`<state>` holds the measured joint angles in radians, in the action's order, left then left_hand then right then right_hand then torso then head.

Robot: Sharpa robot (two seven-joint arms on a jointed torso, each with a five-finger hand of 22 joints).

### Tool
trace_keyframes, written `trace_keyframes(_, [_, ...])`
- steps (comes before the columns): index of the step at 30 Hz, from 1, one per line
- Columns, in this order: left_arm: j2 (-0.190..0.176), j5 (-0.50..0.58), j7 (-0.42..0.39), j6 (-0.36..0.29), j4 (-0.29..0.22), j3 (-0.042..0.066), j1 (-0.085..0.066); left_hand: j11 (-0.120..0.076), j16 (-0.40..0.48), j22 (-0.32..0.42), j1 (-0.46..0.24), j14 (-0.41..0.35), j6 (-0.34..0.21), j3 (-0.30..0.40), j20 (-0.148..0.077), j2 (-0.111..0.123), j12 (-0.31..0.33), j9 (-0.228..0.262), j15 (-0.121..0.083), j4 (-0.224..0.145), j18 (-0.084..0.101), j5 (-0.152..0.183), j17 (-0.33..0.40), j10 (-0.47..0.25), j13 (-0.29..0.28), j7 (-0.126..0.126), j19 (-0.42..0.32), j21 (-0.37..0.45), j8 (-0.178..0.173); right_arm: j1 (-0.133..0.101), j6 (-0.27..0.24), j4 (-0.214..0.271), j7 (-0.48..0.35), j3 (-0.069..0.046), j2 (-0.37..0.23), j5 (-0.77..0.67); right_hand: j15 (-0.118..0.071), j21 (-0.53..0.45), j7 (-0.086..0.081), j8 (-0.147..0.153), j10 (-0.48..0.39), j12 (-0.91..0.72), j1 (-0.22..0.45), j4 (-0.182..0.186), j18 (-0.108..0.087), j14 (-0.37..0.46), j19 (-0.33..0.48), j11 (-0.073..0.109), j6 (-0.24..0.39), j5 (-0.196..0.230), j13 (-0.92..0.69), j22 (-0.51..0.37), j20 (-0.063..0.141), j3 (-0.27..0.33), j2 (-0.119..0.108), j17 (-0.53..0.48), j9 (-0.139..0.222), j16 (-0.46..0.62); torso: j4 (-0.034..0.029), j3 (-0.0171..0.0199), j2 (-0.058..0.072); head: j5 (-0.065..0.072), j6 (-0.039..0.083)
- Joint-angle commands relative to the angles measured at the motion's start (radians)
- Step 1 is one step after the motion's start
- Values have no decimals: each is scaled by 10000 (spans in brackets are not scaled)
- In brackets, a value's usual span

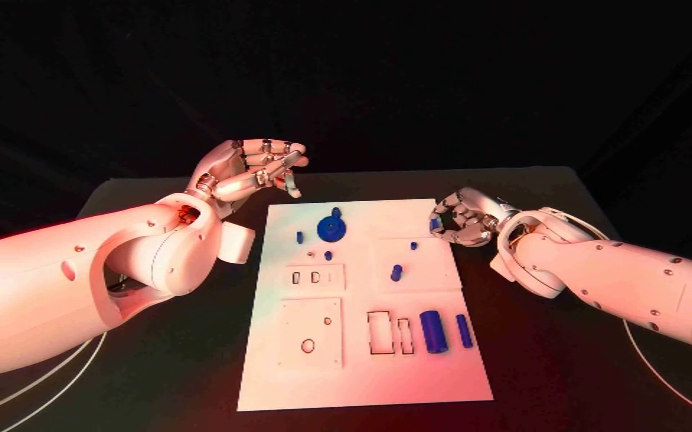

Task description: Assemble the parts on the task board

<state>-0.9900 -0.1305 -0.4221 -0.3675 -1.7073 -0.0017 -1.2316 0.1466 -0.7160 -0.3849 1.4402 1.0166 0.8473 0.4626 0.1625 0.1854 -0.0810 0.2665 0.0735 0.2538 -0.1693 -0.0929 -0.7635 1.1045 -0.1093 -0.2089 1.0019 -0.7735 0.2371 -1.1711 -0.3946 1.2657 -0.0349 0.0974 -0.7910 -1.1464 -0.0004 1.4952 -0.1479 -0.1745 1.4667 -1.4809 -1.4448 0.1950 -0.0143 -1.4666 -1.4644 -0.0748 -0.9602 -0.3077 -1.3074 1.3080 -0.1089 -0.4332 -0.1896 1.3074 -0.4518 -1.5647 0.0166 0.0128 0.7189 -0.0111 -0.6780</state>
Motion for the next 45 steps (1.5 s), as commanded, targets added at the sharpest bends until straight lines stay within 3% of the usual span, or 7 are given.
trace_keyframes(1, [3, 22, -47, 220, -11, 5, -3, -15, -47, -8, -40, -84, -55, 36, -1, 16, 43, 9, 6, -1, -129, 47, -13, -77, -9, -20, -39, -30, -55, 1, -803, 55, 219, -3, 4, -23, -57, 29, 4, -57, 155, -52, 88, -3, -58, -1022, -641, 99, -83, -47, -1711, 2023, 92, -103, 28, 2556, -35, -27, -5, -5, -1, -3, 1])
trace_keyframes(10, [-25, 26, -36, 222, 76, 3, -3, -15, -47, -8, -40, -84, -55, 36, -1, 16, 43, 9, 6, -1, -129, 47, -13, -77, -9, -20, -39, -30, -55, -186, -1549, 725, 1225, -28, -71, -100, -87, 50, 24, -113, 132, -24, 90, -121, -53, -1022, -656, 126, -103, -142, -1683, 2045, 125, -316, 104, 2556, -66, -27, -13, -17, -35, -59, -34])
trace_keyframes(14, [-30, 39, -28, 215, 140, 2, -3, -15, -47, -8, -40, -84, -55, 36, -1, 16, 43, 9, 6, -1, -129, 47, -13, -77, -9, -20, -39, -30, -55, -378, -1651, 1328, 1696, -36, -107, -201, -88, 83, 21, -115, 123, -14, 103, -125, -43, -1023, -676, 125, -98, -147, -1673, 2073, 128, -339, 119, 2558, -69, -28, -20, -31, -56, -105, -53])
trace_keyframes(21, [14, 52, -25, 223, 265, -3, -4, -14, -48, -26, -47, -91, -60, 48, 2, 21, 43, 19, 8, -8, -129, 49, -11, -80, -12, -19, -66, -59, -57, -475, -1681, 2422, 2311, -38, 150, -500, -92, 98, 30, -139, 129, -18, 116, -166, -39, -1020, -686, 131, -108, -186, -1678, 2086, 134, -406, 145, 2547, -84, -23, -22, -65, -136, -159, -138])
trace_keyframes(30, [135, 58, 19, 209, 395, -16, -3, -14, -48, -26, -47, -91, -60, 48, 2, 21, 43, 19, 8, -8, -129, 49, -11, -80, -12, -19, -66, -59, -57, -372, -1662, 3152, 2973, 56, 1059, -1272, -98, 76, 36, -160, 132, -19, 117, -219, -45, -1018, -674, 137, -116, -212, -1680, 2069, 140, -456, 142, 2539, -98, -19, -24, -114, -253, -296, -230])
trace_keyframes(37, [206, 57, 40, 201, 438, -23, -2, -16, -50, -34, -50, -91, -56, 54, 3, 21, 40, 25, 8, -11, -129, 49, -11, -74, -14, -16, -76, -73, -55, -136, -1588, 3257, 3345, 130, 1617, -1552, -99, 95, 35, -165, 150, -36, 128, -232, -40, -1019, -685, 137, -114, -216, -1698, 2086, 142, -464, 131, 2543, -101, -21, -41, -139, -276, -350, -287])
trace_keyframes(45, [276, 57, 44, 227, 459, -27, -1, -16, -50, -34, -50, -91, -56, 54, 3, 21, 40, 25, 8, -11, -129, 49, -11, -74, -14, -16, -76, -73, -55, 192, -1324, 3096, 3784, 228, 2085, -1758, -99, 119, 28, -177, 140, -24, 225, -243, -33, -1015, -700, 131, -99, -195, -1685, 2106, 145, -473, 86, 2529, -112, -15, -44, -127, -241, -437, -339])
